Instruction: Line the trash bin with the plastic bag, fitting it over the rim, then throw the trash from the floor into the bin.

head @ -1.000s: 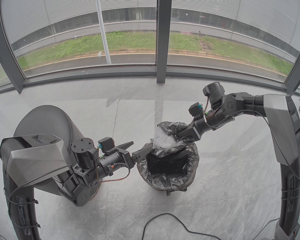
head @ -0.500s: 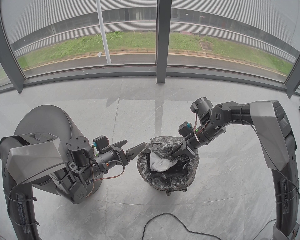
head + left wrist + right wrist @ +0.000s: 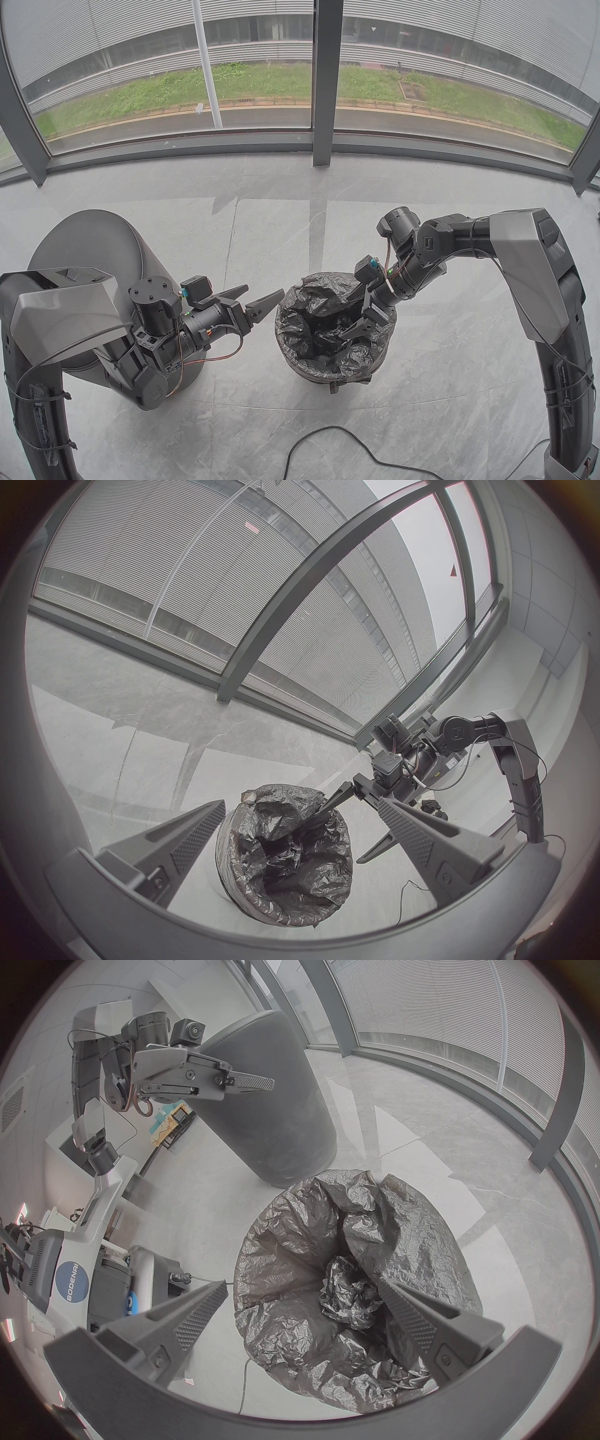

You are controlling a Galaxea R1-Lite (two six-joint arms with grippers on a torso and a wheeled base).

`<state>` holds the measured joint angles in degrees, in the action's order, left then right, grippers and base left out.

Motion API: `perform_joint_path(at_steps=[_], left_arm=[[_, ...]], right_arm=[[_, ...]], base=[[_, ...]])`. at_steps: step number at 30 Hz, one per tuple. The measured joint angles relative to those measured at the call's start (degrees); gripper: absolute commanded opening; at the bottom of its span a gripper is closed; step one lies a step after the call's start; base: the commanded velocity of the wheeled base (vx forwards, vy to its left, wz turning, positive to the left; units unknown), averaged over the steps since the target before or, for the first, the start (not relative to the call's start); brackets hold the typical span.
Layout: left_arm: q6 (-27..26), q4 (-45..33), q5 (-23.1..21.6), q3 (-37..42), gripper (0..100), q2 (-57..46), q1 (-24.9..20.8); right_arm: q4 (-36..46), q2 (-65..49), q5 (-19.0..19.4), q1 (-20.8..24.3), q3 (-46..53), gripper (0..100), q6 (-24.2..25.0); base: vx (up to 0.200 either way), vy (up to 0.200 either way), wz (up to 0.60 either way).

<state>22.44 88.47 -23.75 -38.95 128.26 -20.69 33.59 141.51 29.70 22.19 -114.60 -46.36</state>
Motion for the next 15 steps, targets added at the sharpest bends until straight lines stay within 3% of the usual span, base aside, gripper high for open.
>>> perform_joint_path(at_steps=[6, 10, 15], left_arm=[[-0.1, 0.0, 0.1, 0.8, 100, -2.2, 0.0], [-0.8, 0.0, 0.2, 2.4, 100, -5.9, 0.0], [-3.4, 0.0, 0.2, 8.0, 100, -13.5, 0.0]], right_arm=[[0.6, -1.6, -1.8, -0.2, 0.0, 100, 1.6], [3.3, -5.4, -3.9, -1.0, 0.0, 100, 5.8], [16.3, -13.3, -8.4, -1.9, 0.0, 100, 10.8]], base=[[0.0, 0.0, 0.0], [0.0, 0.0, 0.0], [0.0, 0.0, 0.0]])
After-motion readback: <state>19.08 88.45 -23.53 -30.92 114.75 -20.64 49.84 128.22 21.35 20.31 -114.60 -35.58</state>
